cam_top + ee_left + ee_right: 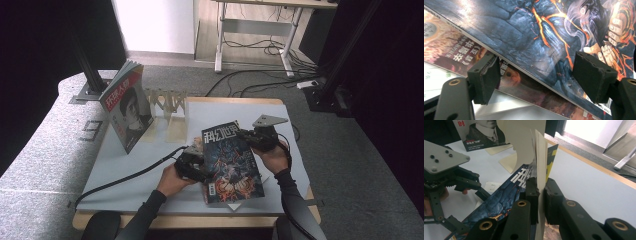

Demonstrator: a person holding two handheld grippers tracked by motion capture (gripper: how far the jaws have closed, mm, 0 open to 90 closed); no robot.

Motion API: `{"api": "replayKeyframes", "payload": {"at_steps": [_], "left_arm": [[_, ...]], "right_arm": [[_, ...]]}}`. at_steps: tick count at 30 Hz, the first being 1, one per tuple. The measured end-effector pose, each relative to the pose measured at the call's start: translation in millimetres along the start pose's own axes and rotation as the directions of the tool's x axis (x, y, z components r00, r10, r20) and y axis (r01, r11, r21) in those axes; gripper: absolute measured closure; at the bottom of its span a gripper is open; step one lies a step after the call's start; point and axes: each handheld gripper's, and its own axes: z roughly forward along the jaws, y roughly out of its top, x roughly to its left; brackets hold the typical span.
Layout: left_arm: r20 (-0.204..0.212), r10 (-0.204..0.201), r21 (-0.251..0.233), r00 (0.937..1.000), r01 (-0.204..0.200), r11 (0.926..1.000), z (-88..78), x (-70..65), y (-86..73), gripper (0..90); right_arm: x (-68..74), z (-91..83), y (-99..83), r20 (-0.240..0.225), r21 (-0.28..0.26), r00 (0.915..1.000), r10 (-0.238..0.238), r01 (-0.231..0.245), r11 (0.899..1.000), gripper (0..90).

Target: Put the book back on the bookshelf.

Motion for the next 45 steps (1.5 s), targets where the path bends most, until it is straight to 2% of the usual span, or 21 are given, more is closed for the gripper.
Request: {"api": "replayKeyframes", "payload": {"at_steps": [8,14,17,19,24,33,40,45], "left_arm": [[-0.014,-0.003,0.030,0.9999,0.003,0.9995,-5.8,0.7,2.3,31.5],[-0.023,-0.009,0.022,0.9997,0.009,0.9997,-11.2,0.7,4.3,37.1],[-0.038,-0.010,-0.013,0.9992,0.010,0.9999,-16.1,-0.2,6.0,40.7],[-0.031,-0.025,-0.047,0.9992,0.024,0.9986,-21.7,0.7,7.8,46.2],[-0.044,-0.014,-0.089,0.9990,0.010,0.9960,-31.5,0.2,12.6,52.7],[-0.082,0.013,-0.154,0.9965,-0.026,0.9878,-44.4,-2.9,17.8,59.2],[-0.141,0.032,-0.207,0.9896,-0.061,0.9764,-56.6,-6.0,22.6,65.0],[-0.192,0.055,-0.217,0.9799,-0.097,0.9714,-62.2,-8.9,26.6,66.5]], "right_arm": [[2.8,-0.6,1.9,-0.021,-0.016,0.9998,-0.004,0.004,1.000,81.9],[3.6,-2.6,4.1,-0.030,-0.025,0.9995,-0.009,0.008,1.000,81.8],[3.6,-4.3,5.6,-0.036,-0.037,0.9994,-0.002,0.001,0.999,81.8],[3.1,-6.4,7.4,-0.038,-0.045,0.9993,0.000,-0.002,0.999,81.8],[1.3,-12.4,12.0,-0.048,-0.077,0.9988,0.013,-0.016,0.997,81.8],[4.1,-19.5,22.2,-0.047,-0.110,0.9989,-0.005,-0.001,0.994,81.7],[5.1,-25.4,28.0,-0.051,-0.149,0.9987,-0.009,0.001,0.989,81.5],[5.2,-28.8,30.7,-0.053,-0.166,0.9985,-0.014,0.005,0.986,81.5]]}}
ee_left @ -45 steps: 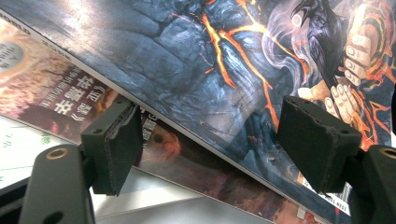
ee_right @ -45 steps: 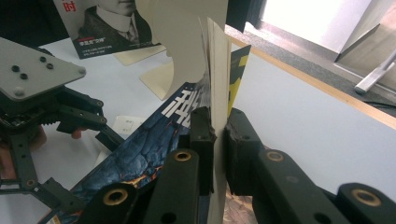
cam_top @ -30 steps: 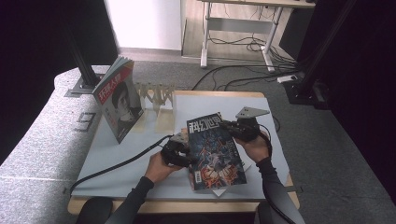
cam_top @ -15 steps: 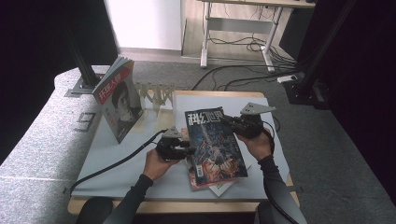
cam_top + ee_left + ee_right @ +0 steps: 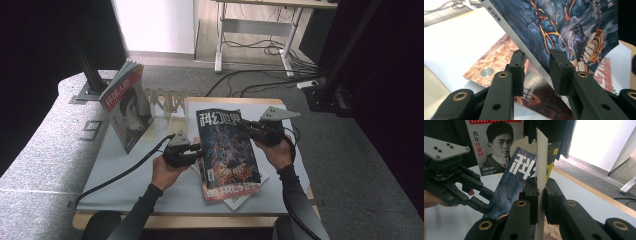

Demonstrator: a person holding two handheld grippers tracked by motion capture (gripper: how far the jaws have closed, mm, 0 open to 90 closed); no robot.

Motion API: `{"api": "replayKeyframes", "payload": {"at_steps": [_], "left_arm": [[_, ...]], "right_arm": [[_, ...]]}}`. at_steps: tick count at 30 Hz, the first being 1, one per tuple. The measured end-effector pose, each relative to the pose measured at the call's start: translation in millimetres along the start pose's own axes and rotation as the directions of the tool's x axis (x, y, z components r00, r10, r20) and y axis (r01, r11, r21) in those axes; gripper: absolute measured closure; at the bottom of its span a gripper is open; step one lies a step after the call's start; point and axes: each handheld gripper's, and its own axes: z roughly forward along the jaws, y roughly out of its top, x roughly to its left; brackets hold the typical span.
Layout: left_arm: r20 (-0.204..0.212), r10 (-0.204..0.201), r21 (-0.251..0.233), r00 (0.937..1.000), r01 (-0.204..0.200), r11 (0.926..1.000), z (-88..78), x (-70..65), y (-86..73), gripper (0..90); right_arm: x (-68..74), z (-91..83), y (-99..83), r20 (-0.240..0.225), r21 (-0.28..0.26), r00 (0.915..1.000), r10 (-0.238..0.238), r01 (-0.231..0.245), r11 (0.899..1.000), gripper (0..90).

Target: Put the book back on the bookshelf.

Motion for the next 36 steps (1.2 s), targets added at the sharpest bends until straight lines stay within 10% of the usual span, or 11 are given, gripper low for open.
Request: {"api": "replayKeyframes", "payload": {"at_steps": [15,28,36], "left_arm": [[-0.117,0.056,-0.105,0.9915,-0.068,0.9921,-20.1,-0.2,9.0,76.8],[0.050,0.000,-0.080,0.9987,0.004,0.9968,-31.0,3.7,9.1,80.8],[0.047,0.067,-0.029,0.9966,-0.066,0.9974,-25.3,-2.7,11.3,77.3]], "right_arm": [[-0.6,-10.0,9.2,0.015,-0.042,0.9998,-0.015,0.016,0.999,81.4],[-2.4,-20.8,4.4,0.004,-0.036,0.9999,0.011,-0.011,0.999,81.2],[-4.7,-25.8,0.0,-0.012,-0.046,0.9996,0.026,-0.027,0.999,81.1]]}}
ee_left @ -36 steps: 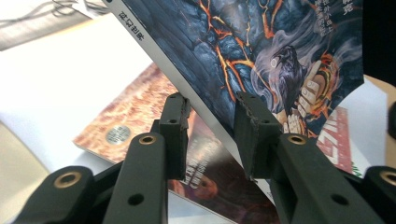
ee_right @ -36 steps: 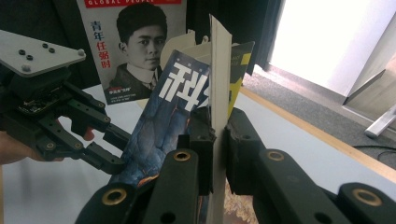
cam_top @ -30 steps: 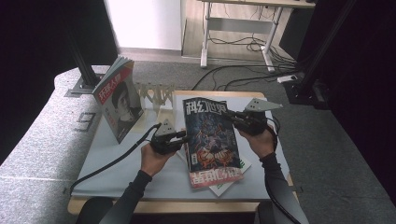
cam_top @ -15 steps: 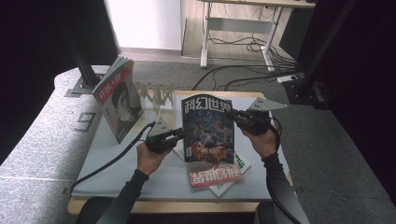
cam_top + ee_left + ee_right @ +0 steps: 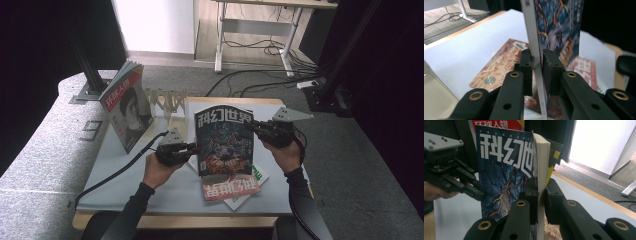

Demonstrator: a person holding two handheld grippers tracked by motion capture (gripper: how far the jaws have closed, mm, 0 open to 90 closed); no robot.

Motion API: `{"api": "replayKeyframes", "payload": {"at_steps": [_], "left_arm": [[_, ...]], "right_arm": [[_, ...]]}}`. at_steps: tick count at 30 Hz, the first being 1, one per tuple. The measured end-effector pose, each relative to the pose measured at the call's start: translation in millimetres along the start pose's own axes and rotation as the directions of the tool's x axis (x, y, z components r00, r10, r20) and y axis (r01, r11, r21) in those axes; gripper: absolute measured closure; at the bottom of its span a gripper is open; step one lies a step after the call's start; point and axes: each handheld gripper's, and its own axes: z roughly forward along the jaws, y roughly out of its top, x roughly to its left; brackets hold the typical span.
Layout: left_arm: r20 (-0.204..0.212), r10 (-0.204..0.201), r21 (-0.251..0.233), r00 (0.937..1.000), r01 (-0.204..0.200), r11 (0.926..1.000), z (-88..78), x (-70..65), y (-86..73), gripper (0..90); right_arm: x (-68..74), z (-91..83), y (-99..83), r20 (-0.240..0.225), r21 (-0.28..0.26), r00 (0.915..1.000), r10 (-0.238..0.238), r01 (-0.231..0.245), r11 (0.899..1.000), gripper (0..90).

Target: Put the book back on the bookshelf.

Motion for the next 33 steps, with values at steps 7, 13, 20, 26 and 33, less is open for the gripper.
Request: {"api": "replayKeyframes", "payload": {"at_steps": [7,13,20,26,33], "left_arm": [[0.014,0.001,0.013,0.9999,-0.001,0.9999,7.0,0.1,-0.2,72.8],[0.027,-0.014,-0.012,0.9995,0.014,0.9998,5.4,4.2,6.2,70.7],[0.030,0.007,-0.005,0.9995,-0.007,1.0000,0.9,7.4,26.0,69.9],[0.047,0.010,-0.009,0.9988,-0.010,0.9999,-4.9,13.6,43.7,68.9],[0.076,0.001,-0.035,0.9971,0.002,0.9994,-13.8,20.8,67.2,68.7]], "right_arm": [[-2.1,-3.6,-2.8,-0.005,-0.005,0.9998,0.017,-0.017,1.000,80.6],[-1.7,-5.8,-2.8,-0.006,0.004,0.9999,0.012,-0.012,1.000,80.2],[-2.7,-8.5,-4.5,-0.006,0.003,0.9998,0.019,-0.019,1.000,80.0],[-2.7,-9.9,-4.9,-0.008,0.005,0.9998,0.016,-0.016,1.000,80.0],[-1.6,-10.3,-4.8,-0.010,0.006,0.9999,0.012,-0.012,1.000,79.9]]}}
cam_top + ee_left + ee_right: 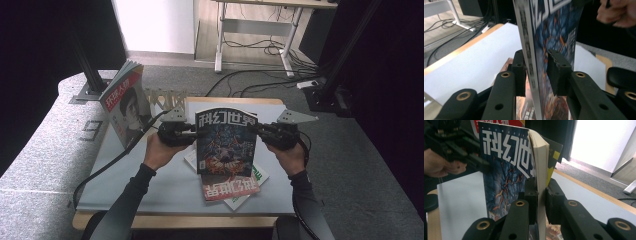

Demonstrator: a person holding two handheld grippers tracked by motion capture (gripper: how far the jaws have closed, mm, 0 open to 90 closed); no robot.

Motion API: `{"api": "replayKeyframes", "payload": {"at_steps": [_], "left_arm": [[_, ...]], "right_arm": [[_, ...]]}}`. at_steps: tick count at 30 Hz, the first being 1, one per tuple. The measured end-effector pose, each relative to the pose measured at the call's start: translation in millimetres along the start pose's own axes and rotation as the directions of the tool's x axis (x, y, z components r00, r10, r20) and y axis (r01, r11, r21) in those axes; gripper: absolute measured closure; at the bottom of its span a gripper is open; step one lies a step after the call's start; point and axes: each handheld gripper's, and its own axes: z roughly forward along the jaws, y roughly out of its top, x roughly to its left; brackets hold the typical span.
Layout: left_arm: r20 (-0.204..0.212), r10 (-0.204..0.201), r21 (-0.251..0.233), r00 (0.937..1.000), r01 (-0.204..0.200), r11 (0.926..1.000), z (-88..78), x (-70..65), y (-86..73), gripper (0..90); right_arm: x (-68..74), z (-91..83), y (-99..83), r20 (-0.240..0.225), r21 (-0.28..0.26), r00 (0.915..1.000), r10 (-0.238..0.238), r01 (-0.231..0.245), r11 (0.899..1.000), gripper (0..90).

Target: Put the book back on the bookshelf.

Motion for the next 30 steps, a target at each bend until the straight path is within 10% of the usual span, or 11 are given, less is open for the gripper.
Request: {"api": "replayKeyframes", "payload": {"at_steps": [10,30], "left_arm": [[-0.002,0.019,-0.001,0.9998,-0.019,0.9998,-4.1,0.9,25.5,70.5],[0.045,0.040,0.016,0.9982,-0.041,0.9990,-6.9,0.7,24.3,82.1]], "right_arm": [[0.1,-1.8,-1.3,-0.004,-0.004,1.0000,-0.004,0.004,1.000,79.8],[-3.8,-7.3,-4.0,0.003,-0.001,1.0000,-0.009,0.009,1.000,73.1]]}}
